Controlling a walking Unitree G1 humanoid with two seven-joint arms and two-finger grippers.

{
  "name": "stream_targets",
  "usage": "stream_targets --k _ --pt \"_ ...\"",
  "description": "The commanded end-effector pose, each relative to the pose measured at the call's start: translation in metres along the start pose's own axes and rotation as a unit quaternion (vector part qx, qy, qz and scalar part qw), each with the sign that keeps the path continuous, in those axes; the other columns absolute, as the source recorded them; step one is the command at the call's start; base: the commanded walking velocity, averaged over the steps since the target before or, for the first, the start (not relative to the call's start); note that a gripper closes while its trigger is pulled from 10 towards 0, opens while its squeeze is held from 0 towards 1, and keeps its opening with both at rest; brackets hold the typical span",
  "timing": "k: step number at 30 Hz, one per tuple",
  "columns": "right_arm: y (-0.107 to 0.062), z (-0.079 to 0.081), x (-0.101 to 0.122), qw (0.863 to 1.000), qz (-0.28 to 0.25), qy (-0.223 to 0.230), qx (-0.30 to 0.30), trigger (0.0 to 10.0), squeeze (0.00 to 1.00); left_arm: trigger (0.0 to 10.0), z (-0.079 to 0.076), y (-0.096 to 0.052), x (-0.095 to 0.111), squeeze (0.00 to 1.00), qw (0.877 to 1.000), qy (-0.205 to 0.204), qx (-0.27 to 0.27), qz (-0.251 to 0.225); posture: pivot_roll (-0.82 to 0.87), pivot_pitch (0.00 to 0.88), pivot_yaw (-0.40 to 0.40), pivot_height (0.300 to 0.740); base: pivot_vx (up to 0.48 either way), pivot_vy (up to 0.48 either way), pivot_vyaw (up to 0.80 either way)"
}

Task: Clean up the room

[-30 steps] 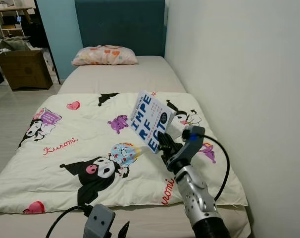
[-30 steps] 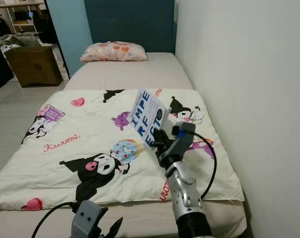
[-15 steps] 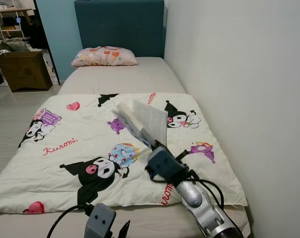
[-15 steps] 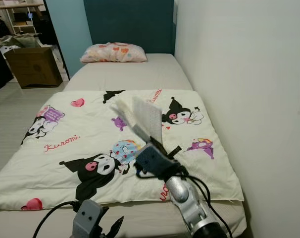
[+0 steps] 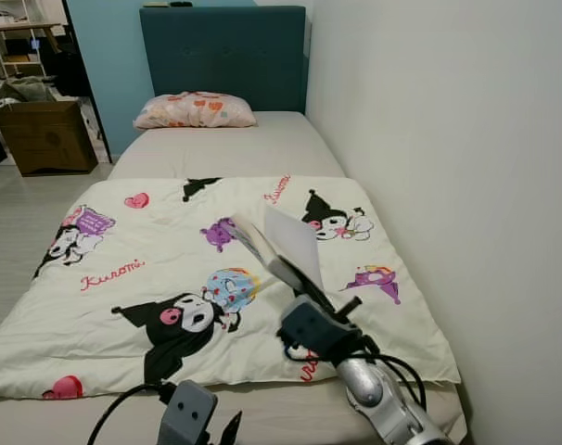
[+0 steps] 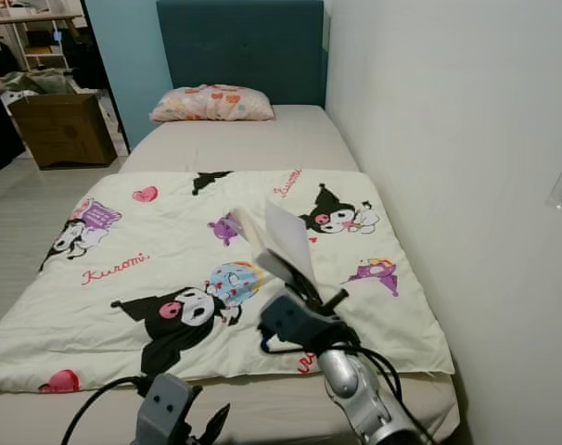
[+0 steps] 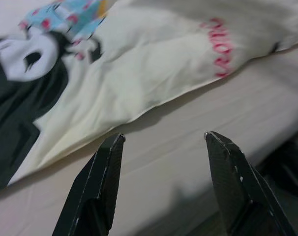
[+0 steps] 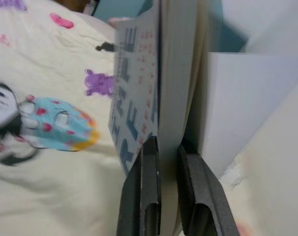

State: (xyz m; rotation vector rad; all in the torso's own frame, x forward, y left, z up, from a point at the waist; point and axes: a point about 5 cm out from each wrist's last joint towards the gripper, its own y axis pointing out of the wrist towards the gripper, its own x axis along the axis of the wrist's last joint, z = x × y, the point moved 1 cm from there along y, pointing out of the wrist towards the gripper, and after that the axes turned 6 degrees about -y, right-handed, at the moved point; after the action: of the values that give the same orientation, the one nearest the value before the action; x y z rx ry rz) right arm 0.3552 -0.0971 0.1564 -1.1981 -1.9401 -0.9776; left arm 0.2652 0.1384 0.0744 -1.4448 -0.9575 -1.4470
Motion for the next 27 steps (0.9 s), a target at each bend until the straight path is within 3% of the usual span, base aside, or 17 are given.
stream_targets --k 1,4,7,10,19,27 --pt "-0.005 -0.005 -0.011 0.996 0.032 0.079 -0.014 10.0 0.00 10.0 0.004 -0.004 -0.011 0.00 0.999 -0.008 0.020 0.027 0.05 0.200 -0.031 0.548 0.000 0.000 0.00" --pt "-0.012 -0.012 -0.025 0.977 0.076 0.189 -0.055 10.0 0.00 10.0 0.008 0.000 -0.008 0.00 0.998 -0.018 0.048 0.027 0.04 0.194 -0.028 0.548 0.000 0.000 0.00" --pt "-0.018 -0.016 -0.032 0.965 0.096 0.232 -0.075 10.0 0.00 10.0 0.012 0.003 -0.005 0.00 0.997 -0.029 0.073 0.023 0.04 0.192 -0.026 0.548 0.000 0.000 0.00" --pt "-0.021 -0.018 -0.034 0.961 0.101 0.245 -0.079 10.0 0.00 10.0 0.014 0.005 -0.002 0.00 0.996 -0.033 0.086 0.019 0.04 0.192 -0.026 0.548 0.000 0.000 0.00" --pt "-0.052 -0.021 -0.053 0.958 0.132 0.243 -0.072 10.0 0.00 10.0 0.015 0.014 0.020 0.00 0.993 -0.021 0.111 -0.023 0.01 0.179 -0.044 0.548 0.000 0.000 0.00" --pt "-0.059 -0.021 -0.050 0.951 0.129 0.273 -0.069 10.0 0.00 10.0 0.012 0.014 0.027 0.00 0.993 -0.032 0.103 -0.044 0.01 0.179 -0.046 0.563 0.000 0.000 0.00"
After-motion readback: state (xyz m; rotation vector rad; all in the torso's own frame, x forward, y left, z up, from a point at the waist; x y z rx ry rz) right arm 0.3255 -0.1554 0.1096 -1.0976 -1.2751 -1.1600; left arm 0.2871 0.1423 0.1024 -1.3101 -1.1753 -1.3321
